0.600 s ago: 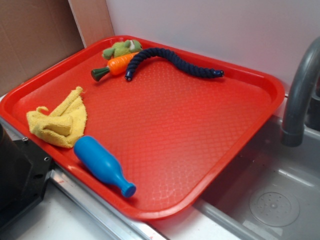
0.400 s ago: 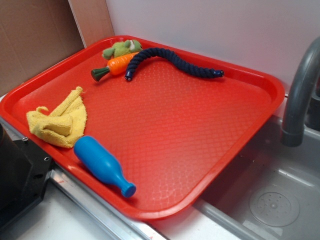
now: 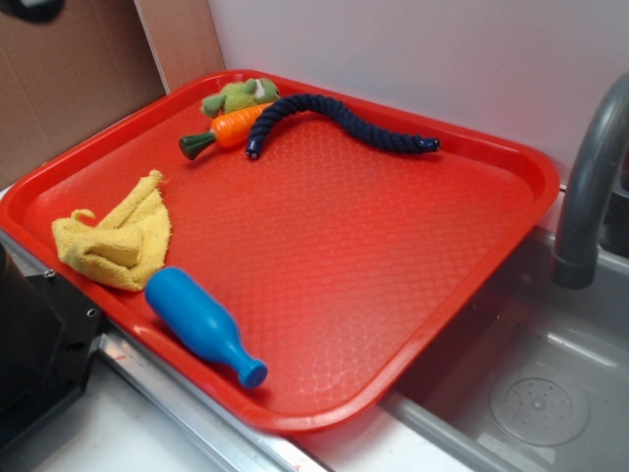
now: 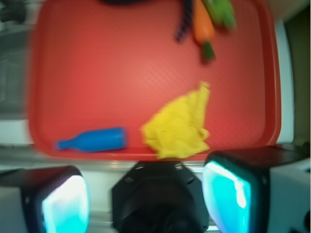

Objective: Grab the yellow cloth.

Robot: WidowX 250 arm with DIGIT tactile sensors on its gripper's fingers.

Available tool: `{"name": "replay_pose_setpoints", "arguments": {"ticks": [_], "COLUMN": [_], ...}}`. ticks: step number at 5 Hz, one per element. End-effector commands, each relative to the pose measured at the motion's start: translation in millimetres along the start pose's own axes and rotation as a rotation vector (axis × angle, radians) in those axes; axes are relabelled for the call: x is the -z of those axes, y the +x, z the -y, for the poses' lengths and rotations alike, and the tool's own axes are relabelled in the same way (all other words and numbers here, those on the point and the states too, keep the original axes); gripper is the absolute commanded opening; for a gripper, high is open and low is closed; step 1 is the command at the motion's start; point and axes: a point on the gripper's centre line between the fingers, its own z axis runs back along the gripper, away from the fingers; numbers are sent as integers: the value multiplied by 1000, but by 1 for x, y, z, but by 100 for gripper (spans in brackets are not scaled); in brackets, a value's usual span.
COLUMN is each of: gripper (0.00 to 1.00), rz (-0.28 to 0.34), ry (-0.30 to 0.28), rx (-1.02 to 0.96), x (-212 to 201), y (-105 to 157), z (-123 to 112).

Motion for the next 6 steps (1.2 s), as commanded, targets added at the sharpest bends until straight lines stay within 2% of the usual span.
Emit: {"name": "replay_pose_setpoints", "arguments": {"ticks": [1,3,4,5,6], "gripper": [100,100,100,100,100], "rz": [-22,-22,-107,-89,-66], "ry": [-33,-33,-11,-29,-29], "rx": [-86,-86,-127,38,153], "x": [84,84,121,143,150], "y": [25,25,-16,-22,-17], "z": [-65,-65,-48,-40,-26]}}
